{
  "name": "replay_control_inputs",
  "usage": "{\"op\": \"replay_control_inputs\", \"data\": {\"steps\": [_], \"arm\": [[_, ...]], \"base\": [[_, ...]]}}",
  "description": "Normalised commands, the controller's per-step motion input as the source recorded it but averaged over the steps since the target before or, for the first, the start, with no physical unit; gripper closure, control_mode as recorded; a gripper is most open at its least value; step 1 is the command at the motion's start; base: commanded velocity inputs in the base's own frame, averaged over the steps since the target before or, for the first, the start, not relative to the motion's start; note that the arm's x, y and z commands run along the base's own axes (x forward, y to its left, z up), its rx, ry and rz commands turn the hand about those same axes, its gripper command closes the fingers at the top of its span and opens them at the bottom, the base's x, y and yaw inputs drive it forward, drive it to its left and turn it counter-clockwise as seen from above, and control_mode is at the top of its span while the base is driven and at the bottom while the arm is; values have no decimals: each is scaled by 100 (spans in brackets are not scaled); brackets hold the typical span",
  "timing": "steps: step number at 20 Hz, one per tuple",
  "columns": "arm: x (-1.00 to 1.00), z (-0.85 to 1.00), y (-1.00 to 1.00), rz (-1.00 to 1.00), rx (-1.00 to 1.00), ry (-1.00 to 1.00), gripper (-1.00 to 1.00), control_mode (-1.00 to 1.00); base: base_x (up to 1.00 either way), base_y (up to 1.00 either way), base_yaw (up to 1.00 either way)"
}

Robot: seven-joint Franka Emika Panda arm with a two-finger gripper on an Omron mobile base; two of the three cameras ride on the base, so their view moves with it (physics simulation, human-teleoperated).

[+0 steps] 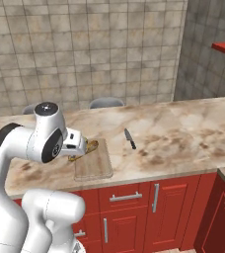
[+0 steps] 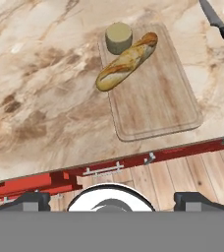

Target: Retrieve the sausage and cheese from the fridge and place them on the cutting board on the counter.

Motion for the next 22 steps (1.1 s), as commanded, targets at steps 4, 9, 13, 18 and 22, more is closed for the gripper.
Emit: {"op": "replay_control_inputs", "data": {"steps": [4,9,13,18,22], "arm": [[0,0,0,0,0,0,-100,-100],[0,0,0,0,0,0,-100,100],[0,0,0,0,0,0,-100,100],[0,0,0,0,0,0,-100,100],[0,0,0,0,0,0,-100,100]], "base": [[0,0,0],[0,0,0],[0,0,0],[-29,-6,0],[-96,0,6]]}}
